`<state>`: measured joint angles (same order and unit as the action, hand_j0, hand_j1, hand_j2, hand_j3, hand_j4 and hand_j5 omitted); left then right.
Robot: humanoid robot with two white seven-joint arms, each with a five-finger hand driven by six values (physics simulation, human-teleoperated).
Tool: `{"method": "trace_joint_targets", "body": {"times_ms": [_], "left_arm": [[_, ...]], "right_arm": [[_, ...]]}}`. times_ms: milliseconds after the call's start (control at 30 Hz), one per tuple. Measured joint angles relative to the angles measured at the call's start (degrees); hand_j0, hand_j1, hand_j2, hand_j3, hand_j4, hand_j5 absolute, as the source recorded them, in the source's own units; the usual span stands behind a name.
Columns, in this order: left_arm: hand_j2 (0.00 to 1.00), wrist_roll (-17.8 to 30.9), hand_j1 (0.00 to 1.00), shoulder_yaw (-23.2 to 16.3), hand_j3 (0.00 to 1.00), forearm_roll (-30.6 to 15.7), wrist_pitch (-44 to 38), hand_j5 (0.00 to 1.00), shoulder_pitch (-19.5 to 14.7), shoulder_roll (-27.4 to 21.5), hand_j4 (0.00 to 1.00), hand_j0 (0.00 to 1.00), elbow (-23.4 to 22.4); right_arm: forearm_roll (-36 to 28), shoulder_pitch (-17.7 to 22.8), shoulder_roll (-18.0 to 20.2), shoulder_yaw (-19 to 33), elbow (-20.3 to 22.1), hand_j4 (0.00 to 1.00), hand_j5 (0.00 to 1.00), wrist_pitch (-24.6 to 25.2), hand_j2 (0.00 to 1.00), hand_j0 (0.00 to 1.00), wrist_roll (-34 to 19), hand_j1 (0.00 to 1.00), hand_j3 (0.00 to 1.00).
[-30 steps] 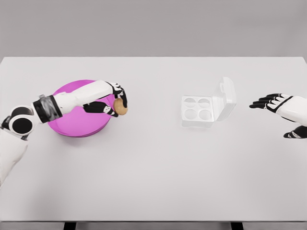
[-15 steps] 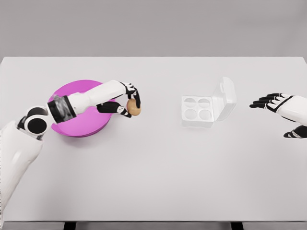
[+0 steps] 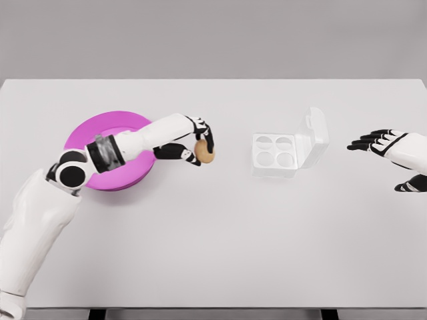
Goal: Pack egg into the box and close the box lid
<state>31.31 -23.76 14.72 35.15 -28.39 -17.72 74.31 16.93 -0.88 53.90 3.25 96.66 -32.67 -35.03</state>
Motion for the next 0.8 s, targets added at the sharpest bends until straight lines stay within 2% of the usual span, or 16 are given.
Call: {"method": "trace_joint_targets", "body": {"times_ms": [800], "left_arm": [[0.33,0.07,0.33,-0.31,0.33,4.29,-1.85,0.33,-2.11,7.56,0.33,0.33,-3.20]], "right_arm": [[0.00,0.70,0.08,0.54,-0.40,1.00,1.00,-0.11,1.00,1.00,0.00,1.00,1.00]]}}
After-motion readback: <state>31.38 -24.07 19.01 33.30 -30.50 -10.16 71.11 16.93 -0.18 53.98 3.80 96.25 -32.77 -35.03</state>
